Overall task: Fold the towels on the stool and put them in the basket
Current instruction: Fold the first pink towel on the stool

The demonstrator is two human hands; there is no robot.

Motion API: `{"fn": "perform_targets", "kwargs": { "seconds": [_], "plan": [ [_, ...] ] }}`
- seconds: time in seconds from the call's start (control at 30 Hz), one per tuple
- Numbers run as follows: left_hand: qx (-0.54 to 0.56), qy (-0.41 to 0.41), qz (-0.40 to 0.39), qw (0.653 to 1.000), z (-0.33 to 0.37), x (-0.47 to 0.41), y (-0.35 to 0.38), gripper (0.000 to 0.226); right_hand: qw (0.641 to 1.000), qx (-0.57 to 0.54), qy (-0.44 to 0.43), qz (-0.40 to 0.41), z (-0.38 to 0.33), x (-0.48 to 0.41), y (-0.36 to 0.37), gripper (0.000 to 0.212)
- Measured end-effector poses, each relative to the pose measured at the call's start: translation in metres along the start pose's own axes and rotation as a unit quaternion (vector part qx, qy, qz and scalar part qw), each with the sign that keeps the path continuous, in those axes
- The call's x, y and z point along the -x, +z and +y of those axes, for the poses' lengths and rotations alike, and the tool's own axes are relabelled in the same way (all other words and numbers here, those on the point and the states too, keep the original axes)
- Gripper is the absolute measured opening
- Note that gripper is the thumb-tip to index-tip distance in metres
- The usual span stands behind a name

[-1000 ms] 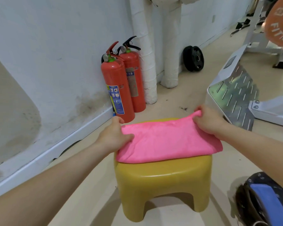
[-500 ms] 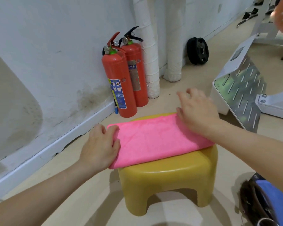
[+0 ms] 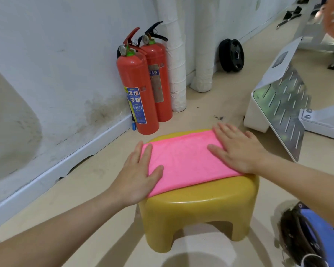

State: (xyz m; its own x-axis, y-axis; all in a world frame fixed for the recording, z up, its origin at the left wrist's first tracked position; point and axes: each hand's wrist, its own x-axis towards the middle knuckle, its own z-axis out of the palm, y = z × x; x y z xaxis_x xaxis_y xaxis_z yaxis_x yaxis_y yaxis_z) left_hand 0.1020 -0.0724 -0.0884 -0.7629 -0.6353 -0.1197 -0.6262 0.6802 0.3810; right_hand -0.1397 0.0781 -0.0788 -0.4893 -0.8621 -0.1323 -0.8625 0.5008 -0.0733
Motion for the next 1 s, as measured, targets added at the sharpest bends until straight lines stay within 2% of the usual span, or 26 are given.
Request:
{"fn": "perform_targets", "kwargs": {
  "seconds": [0.07,0.13,0.2,0.3,0.37,0.47,0.53,0.6,0.67,0.77,0.87,0.9,0.93,1.0],
  "plan": [
    [0.103,-0.068,0.009,0.992,-0.001,0.002,-0.002,0.073,0.997,-0.058,0.046,-0.004,0.007,-0.002,0.002,0.079],
    [0.238,-0.14,-0.006,0.961,-0.004,0.004,-0.002,0.071,0.985,-0.142,0.093,0.011,0.007,-0.005,0.003,0.085],
    [0.323,-0.188,-0.029,0.927,-0.008,0.006,-0.003,0.072,0.963,-0.215,0.158,0.032,0.009,-0.003,0.0,0.08],
    [0.354,-0.23,-0.02,0.906,-0.005,0.004,-0.01,0.054,0.949,-0.232,0.212,0.022,0.018,0.0,-0.012,0.069],
    [0.378,-0.242,-0.009,0.894,-0.004,0.002,-0.015,0.045,0.928,-0.297,0.226,0.012,0.025,0.0,-0.02,0.053],
    [0.418,-0.235,0.008,0.878,-0.009,0.001,-0.021,0.035,0.859,-0.445,0.249,-0.057,0.032,0.003,-0.033,0.024],
    [0.442,-0.24,0.04,0.864,-0.014,0.002,-0.024,0.05,0.826,-0.489,0.26,-0.108,0.039,0.005,-0.038,0.02],
    [0.461,-0.242,0.045,0.852,-0.017,0.004,-0.028,0.068,0.841,-0.46,0.249,-0.138,0.042,0.007,-0.043,0.023],
    [0.484,-0.223,0.009,0.846,-0.018,0.006,-0.032,0.062,0.878,-0.4,0.22,-0.144,0.038,0.008,-0.047,0.032],
    [0.516,-0.175,-0.09,0.833,-0.024,0.011,-0.046,0.036,0.914,-0.339,0.169,-0.145,0.03,0.008,-0.049,0.033],
    [0.502,-0.121,-0.211,0.83,-0.032,0.018,-0.065,0.051,0.945,-0.27,0.129,-0.134,0.021,0.006,-0.05,0.022],
    [0.472,-0.098,-0.233,0.845,-0.033,0.02,-0.067,0.06,0.952,-0.249,0.124,-0.125,0.018,0.006,-0.051,0.022],
    [0.42,-0.072,-0.235,0.873,-0.033,0.021,-0.068,0.066,0.959,-0.23,0.12,-0.115,0.014,0.007,-0.052,0.023],
    [0.265,-0.02,-0.156,0.951,-0.029,0.02,-0.064,0.064,0.969,-0.196,0.115,-0.1,0.006,0.007,-0.056,0.023]
  ]
}}
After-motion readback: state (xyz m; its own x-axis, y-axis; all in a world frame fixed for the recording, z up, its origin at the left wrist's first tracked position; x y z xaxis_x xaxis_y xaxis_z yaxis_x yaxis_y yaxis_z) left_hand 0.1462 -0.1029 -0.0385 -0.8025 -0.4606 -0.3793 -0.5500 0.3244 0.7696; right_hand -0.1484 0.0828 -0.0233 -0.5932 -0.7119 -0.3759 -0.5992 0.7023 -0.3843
